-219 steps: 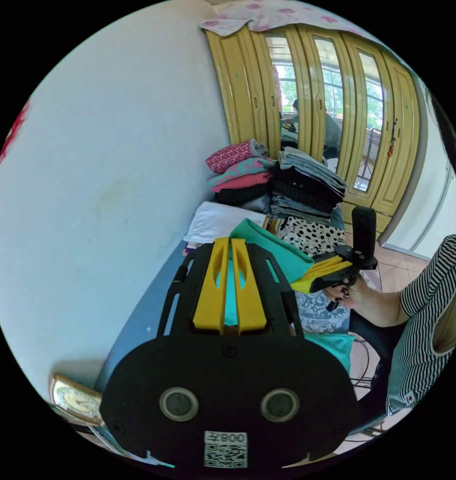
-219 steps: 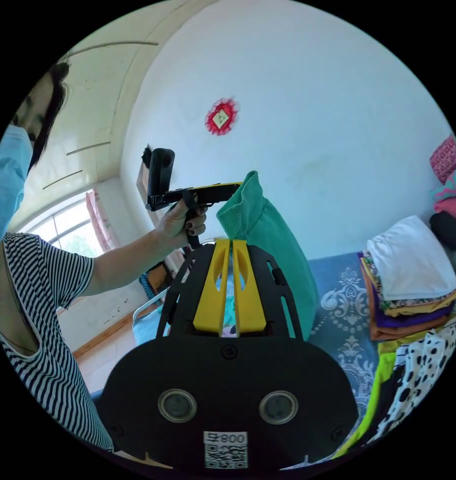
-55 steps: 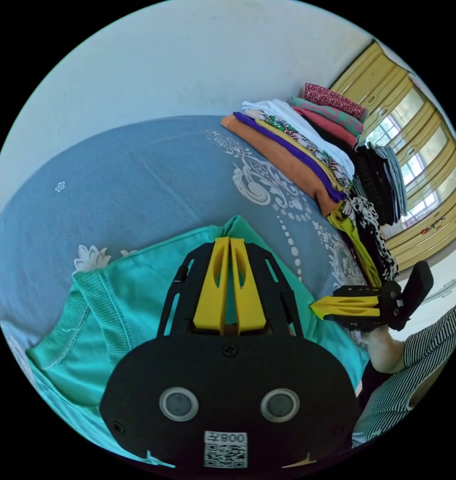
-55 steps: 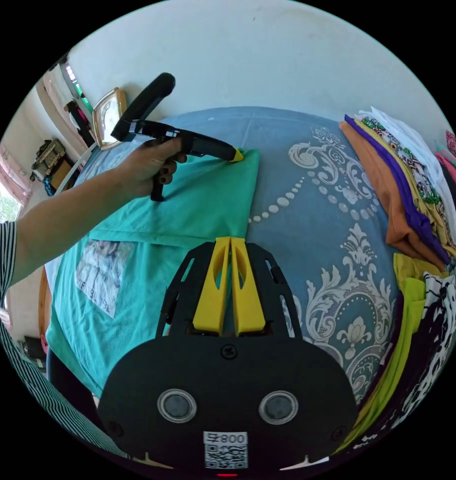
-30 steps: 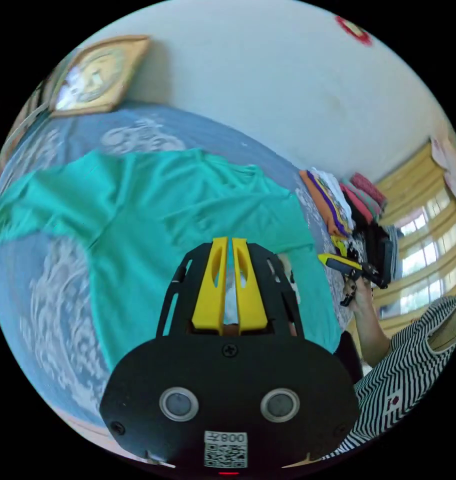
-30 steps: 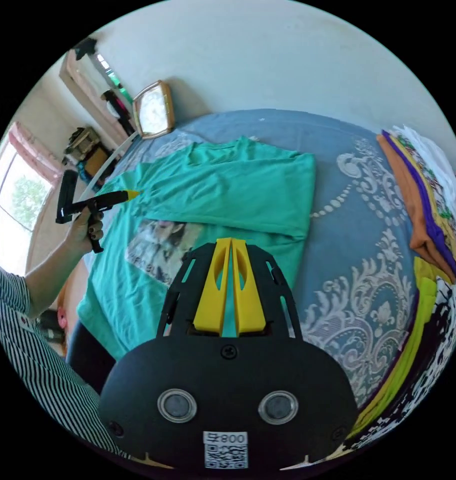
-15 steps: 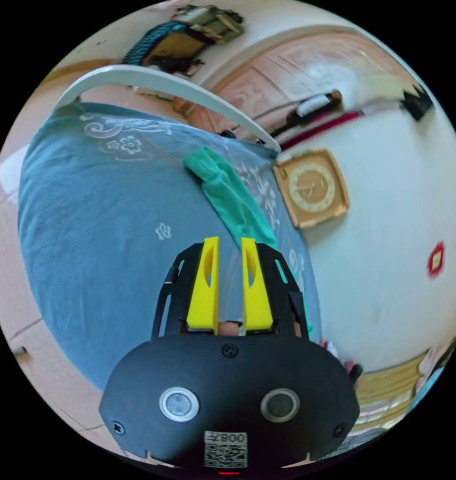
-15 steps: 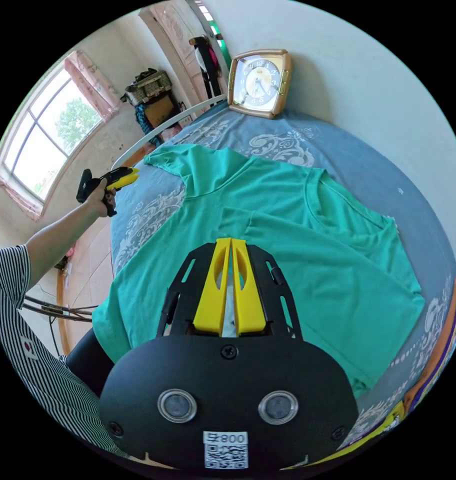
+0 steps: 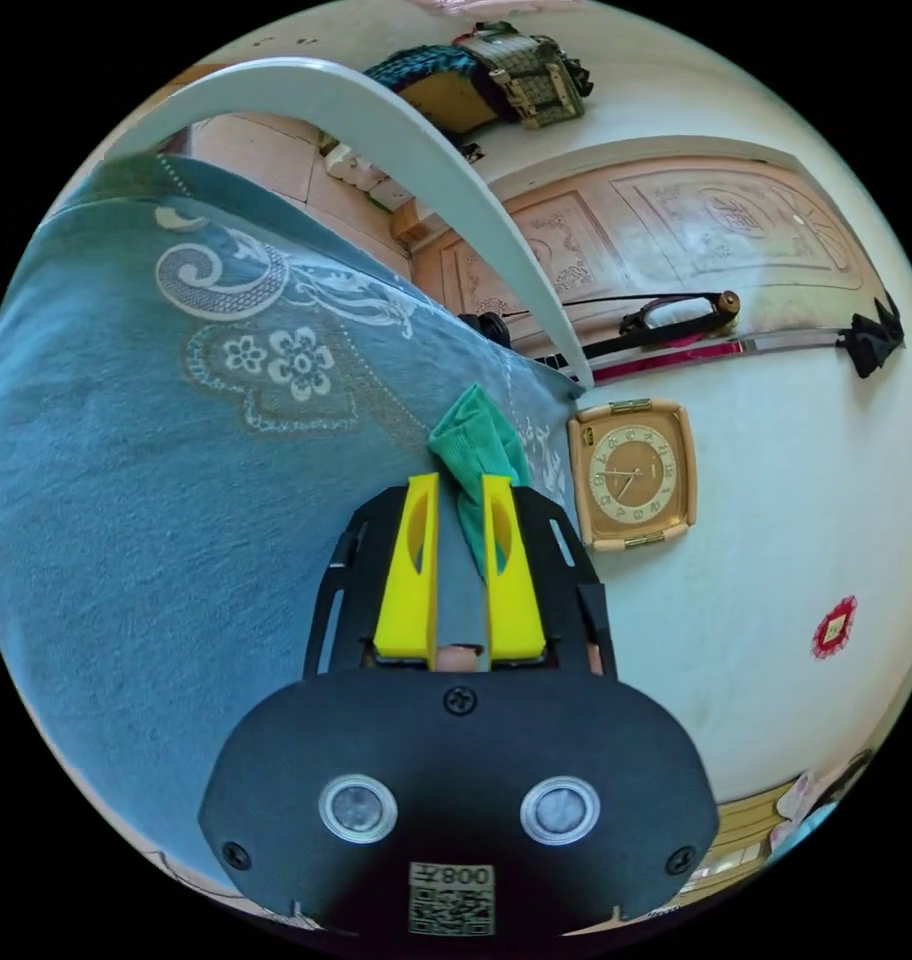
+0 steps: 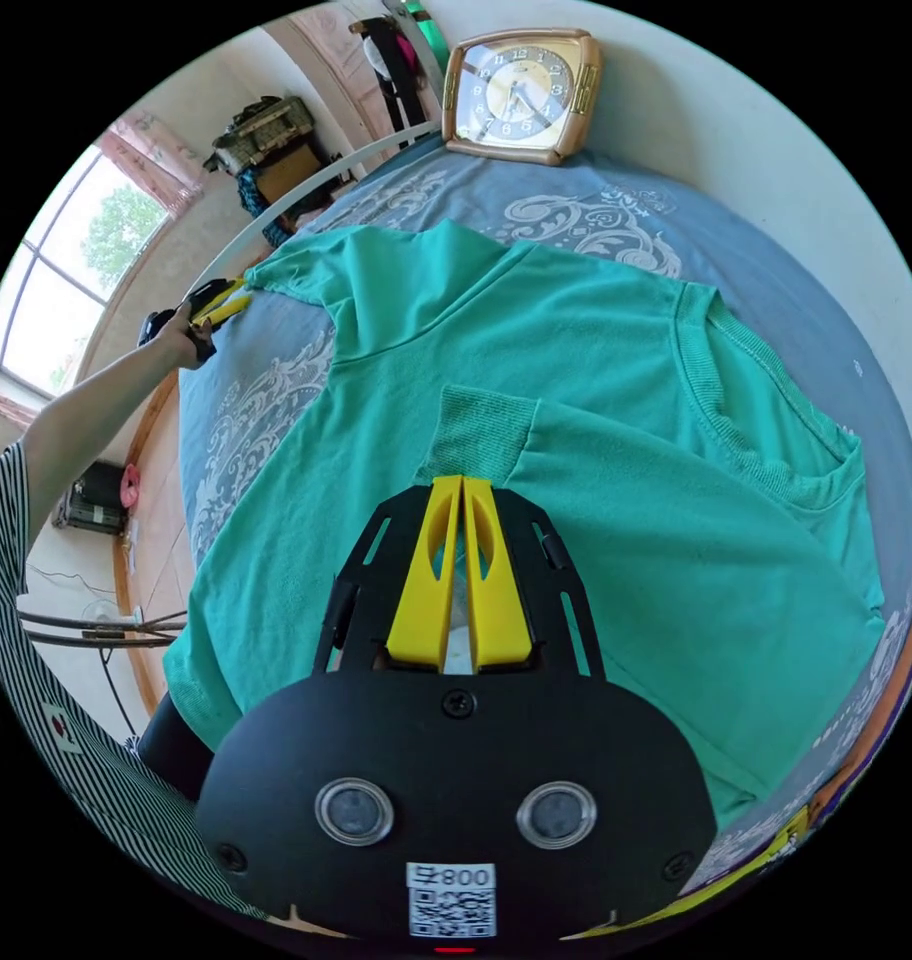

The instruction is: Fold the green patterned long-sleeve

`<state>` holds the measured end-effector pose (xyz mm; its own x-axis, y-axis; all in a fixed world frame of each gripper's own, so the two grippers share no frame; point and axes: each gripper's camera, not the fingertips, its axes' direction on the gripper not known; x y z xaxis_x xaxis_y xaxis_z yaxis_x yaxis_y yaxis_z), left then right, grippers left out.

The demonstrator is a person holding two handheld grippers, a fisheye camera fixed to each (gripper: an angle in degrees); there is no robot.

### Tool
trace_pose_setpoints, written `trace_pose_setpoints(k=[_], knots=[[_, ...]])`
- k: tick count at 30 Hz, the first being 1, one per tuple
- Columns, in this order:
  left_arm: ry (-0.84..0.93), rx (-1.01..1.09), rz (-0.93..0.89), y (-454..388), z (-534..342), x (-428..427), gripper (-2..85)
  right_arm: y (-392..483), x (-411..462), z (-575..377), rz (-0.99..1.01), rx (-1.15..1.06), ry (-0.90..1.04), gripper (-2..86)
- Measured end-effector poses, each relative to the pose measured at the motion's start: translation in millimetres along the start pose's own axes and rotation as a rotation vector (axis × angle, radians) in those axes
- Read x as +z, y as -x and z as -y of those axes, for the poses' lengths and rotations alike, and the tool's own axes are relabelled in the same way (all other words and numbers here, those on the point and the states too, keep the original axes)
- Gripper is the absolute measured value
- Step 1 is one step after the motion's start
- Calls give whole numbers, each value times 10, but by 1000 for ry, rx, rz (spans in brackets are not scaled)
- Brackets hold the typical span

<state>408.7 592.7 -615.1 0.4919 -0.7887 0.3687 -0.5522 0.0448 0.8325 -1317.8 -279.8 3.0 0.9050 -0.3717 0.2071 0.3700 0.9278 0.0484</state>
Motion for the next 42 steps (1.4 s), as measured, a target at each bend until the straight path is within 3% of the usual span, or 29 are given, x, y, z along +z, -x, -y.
trace_pose_setpoints(k=[12,21,29,34,42], knots=[[39,145,16,100,218,113,6,27,34,437,22,29,-27,1],[104,376,-109,-541,121,289,4,-176,50,628,96,58,-26,2],[503,868,-273,-1697,-1114,882,4,-734,-254,498,252,159,-139,15],[740,1004,-228,-1793,-2091,1287,4,-1228,-257,479,480,241,-210,64],[753,1074,-133,-1962,-2585,1312,4,-1585,-39,604,631,293,-221,87]])
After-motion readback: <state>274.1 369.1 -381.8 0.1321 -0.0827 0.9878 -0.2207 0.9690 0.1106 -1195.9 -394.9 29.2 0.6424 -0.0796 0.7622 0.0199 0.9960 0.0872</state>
